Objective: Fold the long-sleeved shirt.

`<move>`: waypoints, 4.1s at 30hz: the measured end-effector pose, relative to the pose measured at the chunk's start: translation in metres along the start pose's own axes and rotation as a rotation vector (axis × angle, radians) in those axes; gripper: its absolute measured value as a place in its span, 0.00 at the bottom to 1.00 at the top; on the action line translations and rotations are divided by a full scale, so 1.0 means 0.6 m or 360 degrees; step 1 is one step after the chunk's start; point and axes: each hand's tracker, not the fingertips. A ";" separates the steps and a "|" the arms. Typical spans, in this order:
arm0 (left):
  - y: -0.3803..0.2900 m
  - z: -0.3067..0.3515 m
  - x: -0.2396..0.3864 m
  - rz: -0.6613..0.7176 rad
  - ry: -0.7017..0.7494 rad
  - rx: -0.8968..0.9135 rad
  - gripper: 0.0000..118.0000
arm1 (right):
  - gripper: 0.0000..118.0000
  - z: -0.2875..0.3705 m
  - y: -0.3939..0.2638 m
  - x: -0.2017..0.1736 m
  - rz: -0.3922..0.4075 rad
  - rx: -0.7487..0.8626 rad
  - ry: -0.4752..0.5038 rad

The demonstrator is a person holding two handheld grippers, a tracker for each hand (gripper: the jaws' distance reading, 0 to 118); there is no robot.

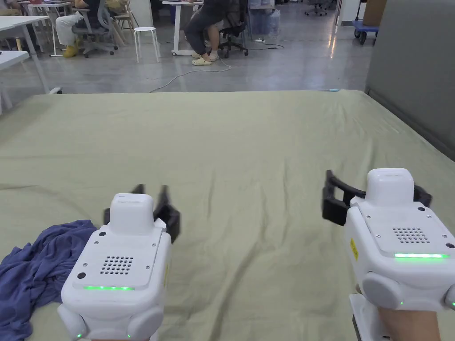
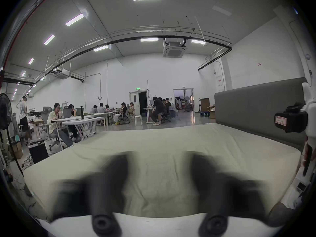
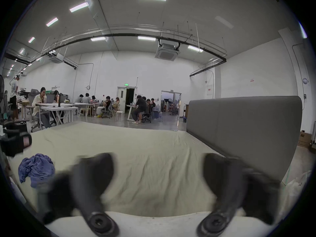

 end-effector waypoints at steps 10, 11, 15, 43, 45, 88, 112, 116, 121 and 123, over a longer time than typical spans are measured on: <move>0.001 -0.004 0.000 -0.0012 0.0051 -0.0015 0.00 | 0.00 -0.010 -0.007 -0.010 -0.0002 -0.0023 -0.0021; 0.000 -0.001 -0.009 -0.0001 0.0076 -0.0007 0.00 | 0.00 -0.013 -0.005 -0.018 0.0002 -0.0027 -0.0012; 0.005 0.006 -0.053 -0.0025 0.0239 -0.0041 0.00 | 0.00 -0.025 0.005 -0.077 -0.0037 -0.0007 0.0147; -0.110 -0.225 -0.364 0.0432 0.0399 -0.1329 1.00 | 0.00 -0.022 -0.017 -0.346 -0.0022 -0.0062 0.0869; -0.147 -0.273 -0.374 0.0393 0.0362 -0.1530 0.94 | 0.00 -0.032 -0.024 -0.345 -0.0007 -0.0093 0.0877; -0.058 -0.364 0.352 0.0260 -0.0989 -0.1321 1.00 | 0.00 -0.036 -0.037 0.068 -0.0168 -0.0206 -0.0032; -0.074 -0.051 0.007 0.0315 -0.0260 -0.0821 0.00 | 0.00 -0.027 -0.051 -0.015 -0.0032 -0.0294 0.0104; -0.060 -0.105 0.006 0.0305 -0.0287 -0.0833 0.23 | 0.00 -0.034 -0.052 -0.010 -0.0029 -0.0302 0.0104; -0.101 -0.244 0.005 0.0256 -0.0278 -0.1146 1.00 | 0.00 -0.050 -0.066 -0.007 -0.0038 -0.0347 0.0105; -0.133 -0.294 0.010 0.0183 -0.0241 -0.1296 1.00 | 0.00 -0.056 -0.072 -0.006 -0.0032 -0.0372 0.0105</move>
